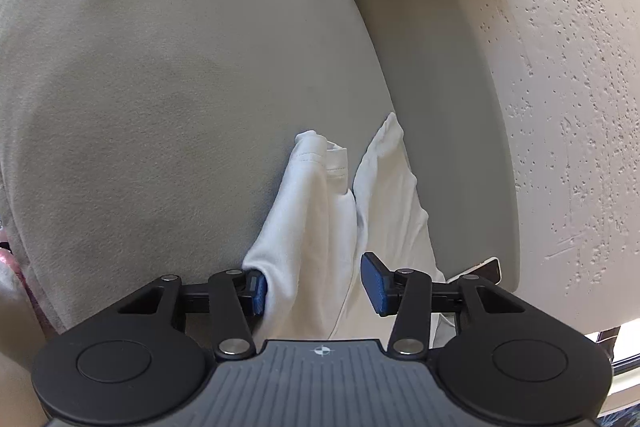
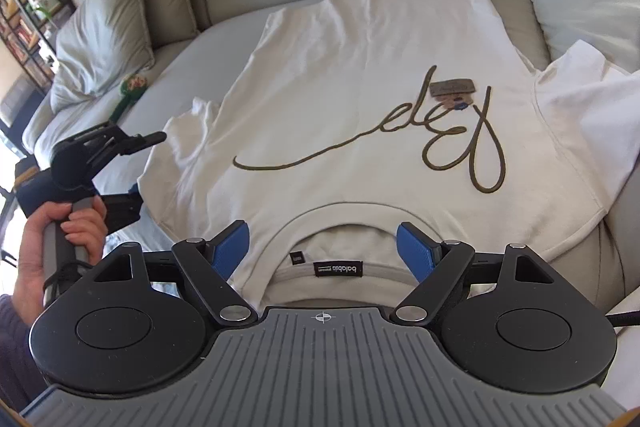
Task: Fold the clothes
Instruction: 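Reach the left gripper to the sweatshirt side edge and grasp it, then fold the grasped side and sleeve over the back with the left gripper, release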
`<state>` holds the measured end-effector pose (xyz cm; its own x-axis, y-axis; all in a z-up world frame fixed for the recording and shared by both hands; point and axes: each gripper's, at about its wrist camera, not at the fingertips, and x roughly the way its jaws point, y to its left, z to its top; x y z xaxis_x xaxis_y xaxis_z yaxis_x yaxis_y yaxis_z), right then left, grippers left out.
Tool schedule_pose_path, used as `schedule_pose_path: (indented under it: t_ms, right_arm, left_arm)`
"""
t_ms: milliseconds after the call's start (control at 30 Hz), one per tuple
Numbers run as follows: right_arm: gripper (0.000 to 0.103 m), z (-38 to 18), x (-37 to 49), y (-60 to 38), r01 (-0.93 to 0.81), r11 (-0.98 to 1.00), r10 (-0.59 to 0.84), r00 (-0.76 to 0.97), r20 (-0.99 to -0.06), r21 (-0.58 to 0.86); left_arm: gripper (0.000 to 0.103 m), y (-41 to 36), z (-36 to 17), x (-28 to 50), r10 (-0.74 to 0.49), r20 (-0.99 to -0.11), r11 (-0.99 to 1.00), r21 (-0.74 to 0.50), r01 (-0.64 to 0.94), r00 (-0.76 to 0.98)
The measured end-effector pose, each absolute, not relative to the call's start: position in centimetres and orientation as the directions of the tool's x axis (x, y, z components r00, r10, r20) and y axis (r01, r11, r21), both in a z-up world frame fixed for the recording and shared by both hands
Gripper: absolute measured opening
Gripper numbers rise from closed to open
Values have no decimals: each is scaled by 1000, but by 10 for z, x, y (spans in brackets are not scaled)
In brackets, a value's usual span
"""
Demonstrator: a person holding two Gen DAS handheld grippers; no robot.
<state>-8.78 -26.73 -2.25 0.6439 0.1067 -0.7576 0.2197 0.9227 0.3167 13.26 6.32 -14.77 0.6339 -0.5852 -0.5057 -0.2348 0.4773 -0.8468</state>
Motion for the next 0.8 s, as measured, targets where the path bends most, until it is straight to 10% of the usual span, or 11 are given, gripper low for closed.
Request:
schedule_pose_path:
  t_ms: [167,233,367,667,800]
  right_arm:
    - [82,-24,-91,-270,239,916,101,642,-760,323]
    - [82,-25,-92,-271,246,912,103,639,-763,329]
    - [82,-23,-96,-268,237,913,111,639,-761,332]
    - [82,-26,-103,-269,237,909,123,634,-763,344]
    - [82,-27,-104,-268,226,910,139,624,-769,348]
  left_arm:
    - [41,67,-158,144,-597,-465,385,-881,-275,654]
    - [16,71,-158,146,-586,-442,371,-891,-260,679]
    - [6,76,-139,133,-465,-447,486,-850,-202,764]
    - [1,53,-88,72,6,-482,928,-325,-185,876]
    - [2,80,-95,68,101,-526,889,-334,-313,845]
